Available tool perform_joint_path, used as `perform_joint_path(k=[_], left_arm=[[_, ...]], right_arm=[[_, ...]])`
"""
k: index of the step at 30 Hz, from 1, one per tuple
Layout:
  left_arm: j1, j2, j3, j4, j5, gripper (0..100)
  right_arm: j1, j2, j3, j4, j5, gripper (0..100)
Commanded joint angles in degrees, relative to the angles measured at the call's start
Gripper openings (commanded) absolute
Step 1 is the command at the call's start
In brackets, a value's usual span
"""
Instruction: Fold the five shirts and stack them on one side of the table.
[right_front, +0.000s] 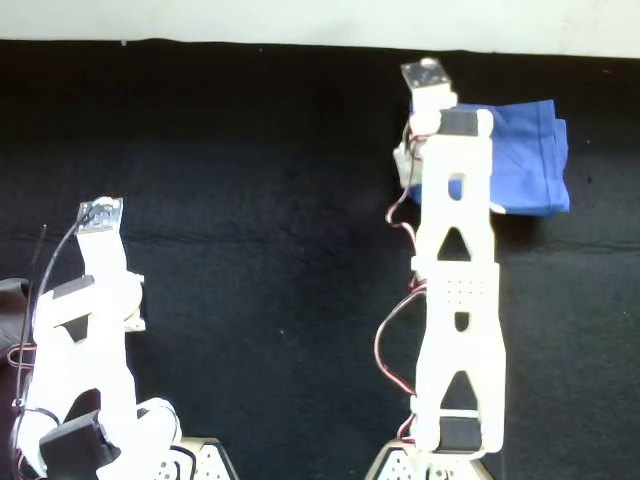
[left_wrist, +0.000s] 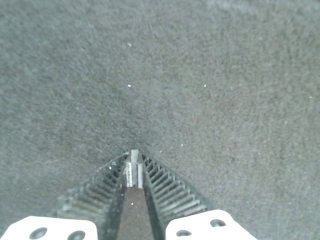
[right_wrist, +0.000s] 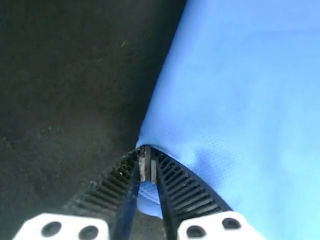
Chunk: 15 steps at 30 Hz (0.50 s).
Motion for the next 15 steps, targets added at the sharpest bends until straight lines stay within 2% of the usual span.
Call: perform_joint_path(k=[1,6,9,12,15], left_arm=[[0.92,0.31,-0.04,-1.05,-0.18,1],[0.92,0.31,-0.04,-1.05,-0.18,1],[0.92,0.31,-0.04,-1.14,-0.18,1],[0.84,0.31,-0.04,-1.14,-0.18,1],[0.84,0.31,-0.04,-1.14,-0.18,1]], right_arm=[[1.19,-5.14,-5.05,0.22,0.35,0.5],[1.27,-12.70,-15.87,6.99,0.26,0.9],[2.59,-18.42,-15.43,6.90,-3.87,0.9],[2.42,-25.27,-10.24,6.90,-8.26,1.0],[-0.31,-35.03,2.07,6.90,-9.85,1.0]])
